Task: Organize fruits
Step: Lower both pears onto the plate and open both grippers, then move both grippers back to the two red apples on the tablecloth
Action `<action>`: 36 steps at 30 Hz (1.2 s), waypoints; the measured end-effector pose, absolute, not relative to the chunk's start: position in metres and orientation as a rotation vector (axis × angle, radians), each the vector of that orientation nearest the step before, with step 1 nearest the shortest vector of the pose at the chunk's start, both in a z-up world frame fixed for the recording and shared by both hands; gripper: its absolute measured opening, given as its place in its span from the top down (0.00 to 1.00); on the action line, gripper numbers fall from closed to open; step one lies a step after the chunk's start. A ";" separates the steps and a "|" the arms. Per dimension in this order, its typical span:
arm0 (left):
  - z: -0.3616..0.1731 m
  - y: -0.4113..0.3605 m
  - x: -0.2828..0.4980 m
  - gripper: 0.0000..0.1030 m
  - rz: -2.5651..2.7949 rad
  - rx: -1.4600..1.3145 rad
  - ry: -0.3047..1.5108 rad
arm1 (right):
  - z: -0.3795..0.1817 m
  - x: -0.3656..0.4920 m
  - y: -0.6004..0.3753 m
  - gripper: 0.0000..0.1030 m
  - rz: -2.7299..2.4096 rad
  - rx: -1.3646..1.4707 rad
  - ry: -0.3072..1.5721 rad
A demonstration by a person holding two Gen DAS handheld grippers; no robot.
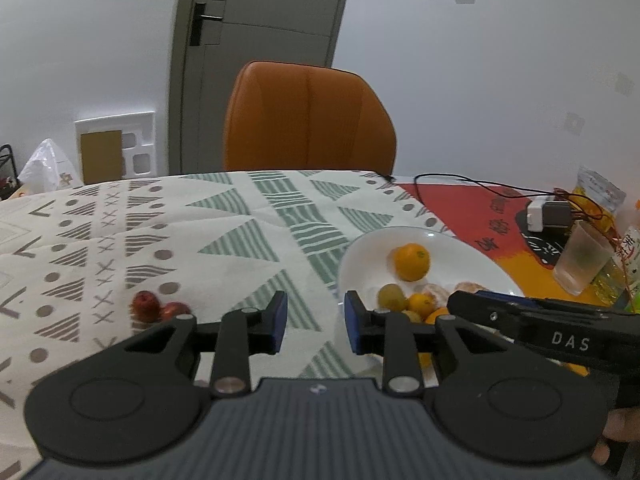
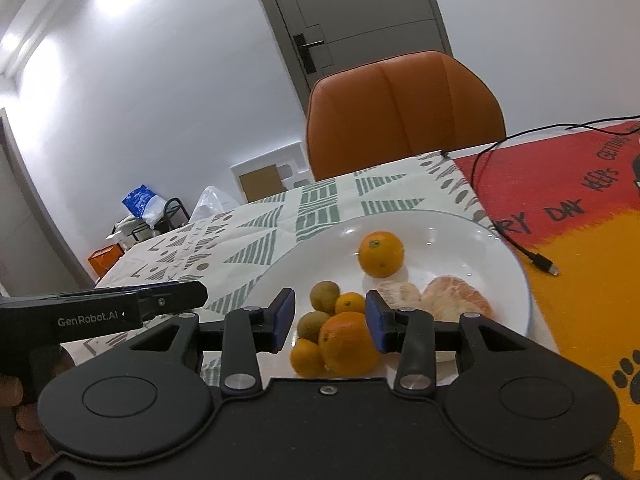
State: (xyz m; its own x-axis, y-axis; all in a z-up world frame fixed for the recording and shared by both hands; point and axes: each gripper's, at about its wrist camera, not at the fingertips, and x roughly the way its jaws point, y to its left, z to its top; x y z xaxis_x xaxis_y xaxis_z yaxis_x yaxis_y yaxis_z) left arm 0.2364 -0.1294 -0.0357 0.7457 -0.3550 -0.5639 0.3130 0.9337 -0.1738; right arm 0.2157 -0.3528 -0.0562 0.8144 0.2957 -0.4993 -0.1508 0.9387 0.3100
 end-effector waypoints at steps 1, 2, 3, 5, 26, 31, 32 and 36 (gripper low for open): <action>-0.036 -0.126 0.236 0.72 -0.358 -0.071 0.633 | -0.056 0.215 -0.351 0.57 0.243 0.260 0.571; -0.036 -0.123 0.235 0.72 -0.353 -0.073 0.633 | -0.056 0.215 -0.348 0.56 0.246 0.257 0.571; -0.036 -0.120 0.234 0.72 -0.349 -0.075 0.634 | -0.055 0.215 -0.345 0.56 0.251 0.254 0.572; -0.037 -0.114 0.233 0.72 -0.337 -0.077 0.636 | -0.054 0.215 -0.340 0.56 0.260 0.251 0.573; -0.037 -0.051 0.219 0.33 -0.199 -0.121 0.619 | -0.048 0.220 -0.281 0.38 0.336 0.188 0.568; -0.038 -0.034 0.216 0.18 -0.128 -0.128 0.599 | -0.048 0.221 -0.267 0.15 0.357 0.173 0.560; -0.038 -0.030 0.216 0.17 -0.114 -0.130 0.599 | -0.048 0.221 -0.264 0.12 0.367 0.173 0.556; -0.040 -0.016 0.216 0.11 -0.057 -0.131 0.599 | -0.047 0.223 -0.251 0.00 0.401 0.162 0.554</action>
State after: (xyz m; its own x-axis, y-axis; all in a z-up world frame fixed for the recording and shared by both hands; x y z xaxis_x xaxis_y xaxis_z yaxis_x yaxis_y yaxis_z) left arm 0.2155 -0.0159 -0.0401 0.8243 -0.0918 -0.5586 0.0160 0.9901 -0.1392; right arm 0.2231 -0.2506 -0.0474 0.7756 0.4122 -0.4780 -0.3259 0.9101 0.2559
